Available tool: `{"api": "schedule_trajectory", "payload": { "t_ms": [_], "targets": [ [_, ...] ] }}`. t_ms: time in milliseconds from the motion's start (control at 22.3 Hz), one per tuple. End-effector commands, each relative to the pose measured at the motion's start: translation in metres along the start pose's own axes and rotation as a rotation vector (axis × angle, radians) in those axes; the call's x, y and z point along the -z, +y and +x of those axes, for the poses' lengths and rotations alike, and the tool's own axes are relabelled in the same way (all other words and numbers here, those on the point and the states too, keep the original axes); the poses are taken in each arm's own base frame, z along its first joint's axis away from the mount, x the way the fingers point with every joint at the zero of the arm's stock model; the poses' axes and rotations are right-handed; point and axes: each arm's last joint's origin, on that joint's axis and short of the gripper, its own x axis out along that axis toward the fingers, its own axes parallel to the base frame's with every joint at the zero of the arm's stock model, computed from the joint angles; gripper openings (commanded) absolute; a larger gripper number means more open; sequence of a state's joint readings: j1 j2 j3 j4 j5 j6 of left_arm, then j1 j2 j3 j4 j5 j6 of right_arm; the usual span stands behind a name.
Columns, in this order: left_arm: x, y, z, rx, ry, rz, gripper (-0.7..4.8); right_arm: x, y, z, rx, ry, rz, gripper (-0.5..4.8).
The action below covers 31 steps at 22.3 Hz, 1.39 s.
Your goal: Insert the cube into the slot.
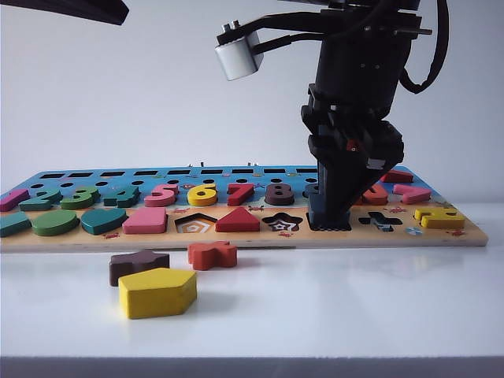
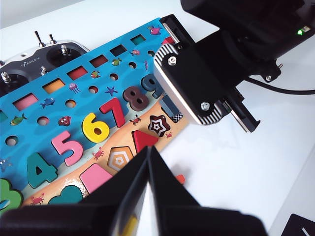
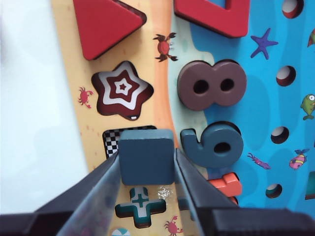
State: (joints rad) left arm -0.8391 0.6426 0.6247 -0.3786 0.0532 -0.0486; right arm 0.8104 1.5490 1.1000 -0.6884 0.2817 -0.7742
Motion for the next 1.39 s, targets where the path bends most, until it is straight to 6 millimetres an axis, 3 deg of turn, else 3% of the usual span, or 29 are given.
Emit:
{"api": "schedule_trajectory", "payload": {
  "t_ms": [45,1390],
  "targets": [
    [-0.002,-0.0001,-0.0003,-0.001,-0.017,0.009,0.17,-0.0009,-0.0005,-0.0022,0.002,-0.004,0.014,-0.05],
    [-0.002,-0.0001,-0.0002,-0.001,-0.016,0.008,0.17,0.0,0.0037,-0.0024,-0.056,-0.012,0.012,-0.05]
  ]
}}
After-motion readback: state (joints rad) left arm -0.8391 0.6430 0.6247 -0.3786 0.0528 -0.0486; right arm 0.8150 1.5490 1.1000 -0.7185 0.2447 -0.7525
